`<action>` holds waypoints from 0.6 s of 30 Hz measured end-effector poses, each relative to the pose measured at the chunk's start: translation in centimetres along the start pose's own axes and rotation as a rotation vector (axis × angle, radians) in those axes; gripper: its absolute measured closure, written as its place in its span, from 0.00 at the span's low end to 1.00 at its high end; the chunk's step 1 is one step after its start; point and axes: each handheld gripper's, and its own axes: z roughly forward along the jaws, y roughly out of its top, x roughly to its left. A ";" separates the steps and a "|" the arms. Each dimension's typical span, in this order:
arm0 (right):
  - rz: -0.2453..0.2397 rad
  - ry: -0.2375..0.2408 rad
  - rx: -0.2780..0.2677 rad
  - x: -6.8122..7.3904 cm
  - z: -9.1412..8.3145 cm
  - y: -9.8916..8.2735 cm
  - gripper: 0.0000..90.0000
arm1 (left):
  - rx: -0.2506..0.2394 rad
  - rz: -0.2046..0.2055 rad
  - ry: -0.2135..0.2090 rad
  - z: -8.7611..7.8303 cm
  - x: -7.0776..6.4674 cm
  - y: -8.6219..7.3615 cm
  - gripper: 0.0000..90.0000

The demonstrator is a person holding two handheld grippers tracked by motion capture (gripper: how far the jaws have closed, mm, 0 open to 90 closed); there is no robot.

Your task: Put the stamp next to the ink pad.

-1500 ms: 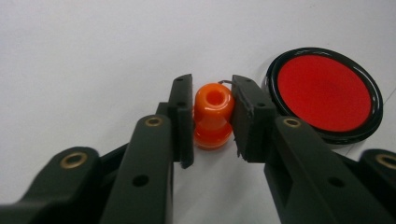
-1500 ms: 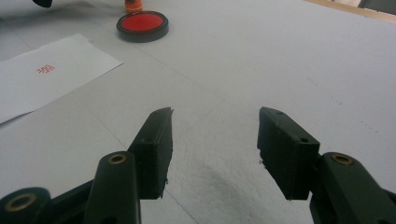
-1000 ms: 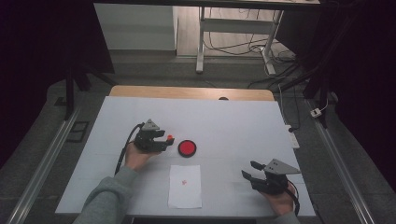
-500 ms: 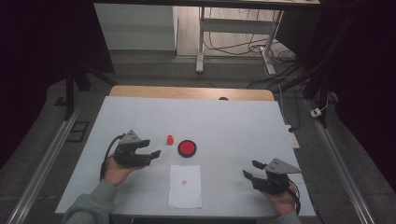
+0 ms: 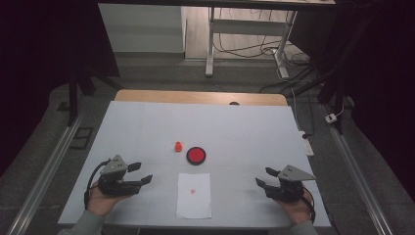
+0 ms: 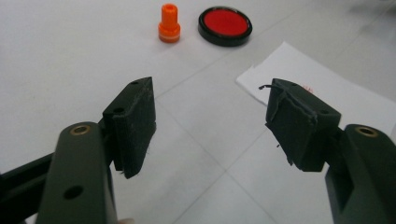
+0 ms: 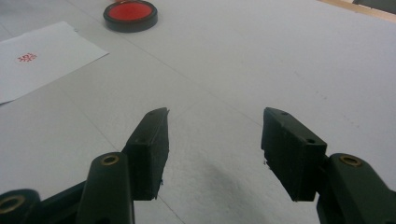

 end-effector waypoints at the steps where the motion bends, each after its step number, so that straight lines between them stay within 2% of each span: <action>1: -0.003 -0.002 0.003 -0.1 0.0 0.0 0.46 | 0.002 0.000 -0.001 0.0 0.0 -0.1 0.37; 6: -0.009 -0.022 0.006 -0.4 -0.1 -0.1 0.46 | -0.001 -0.003 -0.003 0.0 -0.2 -0.6 0.36; 18: -0.016 -0.019 0.002 -0.4 -0.3 -0.1 0.46 | 0.008 0.003 -0.006 0.2 -0.2 -0.7 0.36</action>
